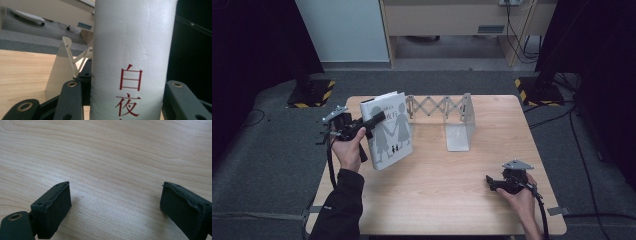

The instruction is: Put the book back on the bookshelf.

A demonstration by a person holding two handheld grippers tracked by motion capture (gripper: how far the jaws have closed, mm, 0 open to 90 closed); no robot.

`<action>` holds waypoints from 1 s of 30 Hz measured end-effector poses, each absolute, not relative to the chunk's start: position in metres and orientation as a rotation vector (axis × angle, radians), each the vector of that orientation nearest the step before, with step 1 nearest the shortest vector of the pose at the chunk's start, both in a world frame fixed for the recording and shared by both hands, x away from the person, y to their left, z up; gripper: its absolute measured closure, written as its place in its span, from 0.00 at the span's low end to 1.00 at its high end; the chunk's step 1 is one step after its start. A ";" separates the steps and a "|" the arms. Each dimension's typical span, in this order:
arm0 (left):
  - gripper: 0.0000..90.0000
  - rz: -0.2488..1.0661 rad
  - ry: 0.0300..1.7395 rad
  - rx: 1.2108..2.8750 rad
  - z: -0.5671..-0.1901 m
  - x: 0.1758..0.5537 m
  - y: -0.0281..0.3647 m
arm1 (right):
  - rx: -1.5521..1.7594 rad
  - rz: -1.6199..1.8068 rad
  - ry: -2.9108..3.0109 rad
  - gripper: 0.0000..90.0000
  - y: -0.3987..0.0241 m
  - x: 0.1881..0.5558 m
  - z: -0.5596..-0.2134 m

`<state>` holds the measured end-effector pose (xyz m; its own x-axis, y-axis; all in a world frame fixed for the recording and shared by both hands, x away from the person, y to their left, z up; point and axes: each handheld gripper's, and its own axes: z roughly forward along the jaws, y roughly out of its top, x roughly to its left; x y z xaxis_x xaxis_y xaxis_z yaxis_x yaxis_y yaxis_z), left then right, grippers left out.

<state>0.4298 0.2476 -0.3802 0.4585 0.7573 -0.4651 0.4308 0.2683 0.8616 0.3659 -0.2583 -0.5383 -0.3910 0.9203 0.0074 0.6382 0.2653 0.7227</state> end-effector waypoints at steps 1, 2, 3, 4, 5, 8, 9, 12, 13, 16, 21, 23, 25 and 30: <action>0.58 0.310 1.165 1.363 -0.381 0.433 0.247 | 1.411 0.914 2.125 0.11 -0.258 0.366 -0.538; 0.58 0.320 1.173 1.365 -0.382 0.435 0.246 | 1.411 0.914 2.126 0.11 -0.258 0.366 -0.538; 0.58 0.332 1.177 1.372 -0.382 0.438 0.245 | 1.411 0.914 2.125 0.11 -0.258 0.366 -0.538; 0.58 0.344 1.185 1.375 -0.383 0.440 0.243 | 1.412 0.915 2.125 0.11 -0.258 0.366 -0.538; 0.58 0.357 1.187 1.379 -0.383 0.442 0.242 | 1.412 0.915 2.125 0.11 -0.258 0.366 -0.538; 0.58 0.378 1.192 1.383 -0.384 0.448 0.238 | 1.411 0.915 2.126 0.11 -0.258 0.366 -0.538; 0.58 0.382 1.193 1.382 -0.385 0.449 0.237 | 1.411 0.914 2.126 0.11 -0.258 0.366 -0.538; 0.58 0.397 1.202 1.384 -0.387 0.453 0.234 | 1.411 0.914 2.126 0.11 -0.258 0.366 -0.538; 0.58 0.405 1.206 1.387 -0.388 0.454 0.233 | 1.411 0.914 2.126 0.11 -0.258 0.366 -0.538; 0.58 0.438 1.212 1.411 -0.391 0.455 0.230 | 1.411 0.914 2.126 0.11 -0.258 0.366 -0.538; 0.58 0.472 1.219 1.414 -0.398 0.456 0.226 | 1.411 0.914 2.126 0.11 -0.258 0.366 -0.538; 0.58 0.469 1.220 1.416 -0.402 0.456 0.225 | 1.411 0.914 2.126 0.11 -0.258 0.366 -0.538; 0.58 0.477 1.216 1.421 -0.405 0.456 0.222 | 1.411 0.914 2.126 0.11 -0.258 0.366 -0.538; 0.58 0.505 1.193 1.441 -0.410 0.454 0.217 | 1.411 0.914 2.126 0.11 -0.258 0.366 -0.538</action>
